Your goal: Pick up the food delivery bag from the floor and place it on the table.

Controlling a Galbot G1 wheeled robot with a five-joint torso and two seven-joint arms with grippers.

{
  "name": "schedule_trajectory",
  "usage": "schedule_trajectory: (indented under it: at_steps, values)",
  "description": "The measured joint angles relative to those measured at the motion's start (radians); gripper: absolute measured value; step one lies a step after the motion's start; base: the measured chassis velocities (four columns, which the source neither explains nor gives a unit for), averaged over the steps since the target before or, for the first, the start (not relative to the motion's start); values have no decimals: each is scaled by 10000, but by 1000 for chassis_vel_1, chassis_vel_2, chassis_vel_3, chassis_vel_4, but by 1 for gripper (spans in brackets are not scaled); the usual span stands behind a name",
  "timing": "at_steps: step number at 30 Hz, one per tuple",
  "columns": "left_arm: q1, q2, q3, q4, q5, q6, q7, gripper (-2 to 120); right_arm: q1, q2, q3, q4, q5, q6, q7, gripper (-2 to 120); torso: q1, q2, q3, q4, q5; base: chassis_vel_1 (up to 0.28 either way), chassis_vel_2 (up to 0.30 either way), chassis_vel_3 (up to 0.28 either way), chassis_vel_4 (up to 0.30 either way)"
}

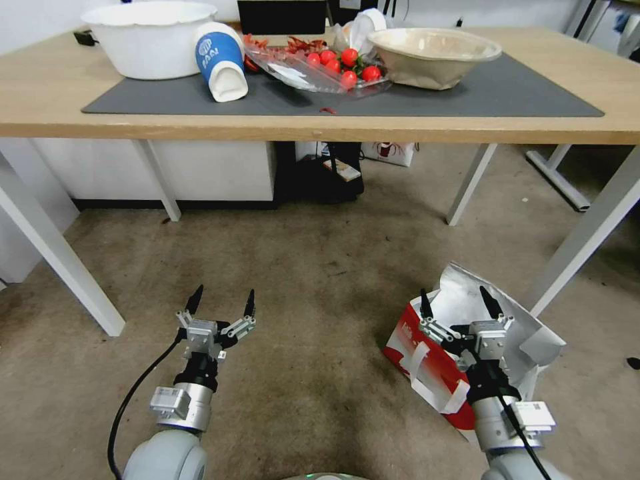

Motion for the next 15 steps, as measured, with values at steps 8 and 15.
schedule_trajectory:
  at_steps: [8, 15]
  values:
    - [-21, 15, 51, -5, 56, -73, 93, 100, 1213, -3614, 1784, -1759, 1898, -1699, -1373, 100, 6, 30, 0, -1, -3, 0, 0, 0, 0]
    - [-29, -216, 163, 4, 159, -140, 95, 100, 2029, -5905, 1376, -3222, 2566, -2391, -1934, 100, 10, 48, 1, 4, -2, 0, 0, 0, 0]
